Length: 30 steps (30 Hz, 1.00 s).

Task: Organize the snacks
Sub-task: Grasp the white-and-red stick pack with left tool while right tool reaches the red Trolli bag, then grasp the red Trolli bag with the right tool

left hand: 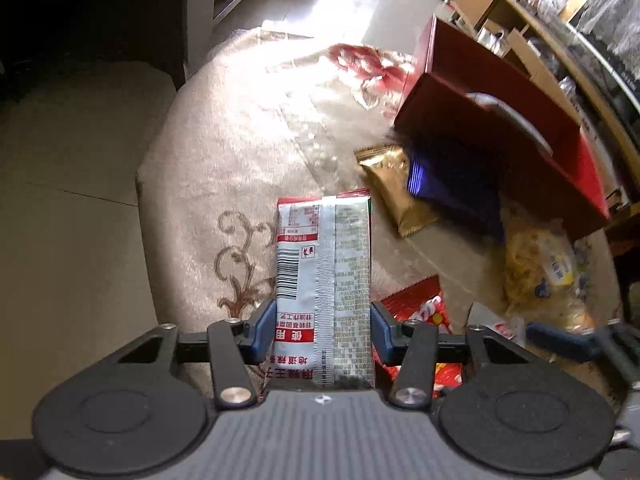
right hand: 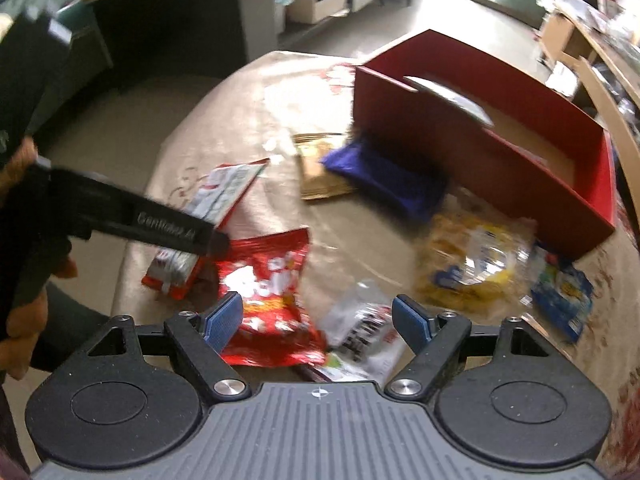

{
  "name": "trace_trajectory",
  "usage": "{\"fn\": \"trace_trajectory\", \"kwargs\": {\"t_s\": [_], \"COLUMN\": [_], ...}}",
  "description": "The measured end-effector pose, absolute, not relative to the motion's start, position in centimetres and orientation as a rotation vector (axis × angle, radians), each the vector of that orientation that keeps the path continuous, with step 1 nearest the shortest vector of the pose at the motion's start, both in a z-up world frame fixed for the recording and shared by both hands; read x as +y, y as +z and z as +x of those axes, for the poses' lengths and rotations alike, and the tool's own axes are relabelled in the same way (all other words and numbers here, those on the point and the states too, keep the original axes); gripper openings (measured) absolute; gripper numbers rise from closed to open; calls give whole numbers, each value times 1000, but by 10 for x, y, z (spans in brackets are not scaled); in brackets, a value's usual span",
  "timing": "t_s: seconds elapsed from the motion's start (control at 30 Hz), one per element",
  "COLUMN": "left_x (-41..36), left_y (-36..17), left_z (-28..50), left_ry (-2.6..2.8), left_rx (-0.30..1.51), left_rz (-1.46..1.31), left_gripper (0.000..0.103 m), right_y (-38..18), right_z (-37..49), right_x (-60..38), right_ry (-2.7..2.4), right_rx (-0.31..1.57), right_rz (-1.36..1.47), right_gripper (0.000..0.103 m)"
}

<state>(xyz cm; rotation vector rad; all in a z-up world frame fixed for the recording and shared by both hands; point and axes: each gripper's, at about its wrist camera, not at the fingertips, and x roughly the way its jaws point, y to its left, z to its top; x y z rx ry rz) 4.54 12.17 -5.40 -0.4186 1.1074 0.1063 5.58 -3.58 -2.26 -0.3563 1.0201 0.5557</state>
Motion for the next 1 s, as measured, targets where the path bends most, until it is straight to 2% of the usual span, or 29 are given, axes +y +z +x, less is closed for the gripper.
{"fn": "trace_trajectory", "kwargs": {"t_s": [0.27,0.33,0.43,0.53,0.7,0.77,0.83,1.0], "left_x": [122,121,116,109,104,105,102,101], "left_y": [-63,-67,-68,-69,-69,-68,-68,-66], "left_z": [50,51,53,56,55,54,53,47], "left_ry": [92,94,95,98,97,99,110,89], "left_rx": [1137,1149,1151,1157,1155,1155,1154,1157], "left_rz": [-438,-437,-413,-381,-351,-349,-319,-324], "left_gripper": [50,51,53,59,60,59,50,40], "right_y": [-49,-54,-66,-64,-60,-58,-55,-40], "right_z": [66,67,60,55,58,55,54,47], "right_x": [-3,1,8,10,5,0,-7,-27], "right_ry": [595,606,584,595,587,588,580,550], "right_rx": [1072,1102,1106,1081,1094,1097,1100,1072], "right_rz": [-409,-391,-475,-486,-444,-437,-425,-375], "right_gripper": [86,82,85,77,68,64,62,59]}}
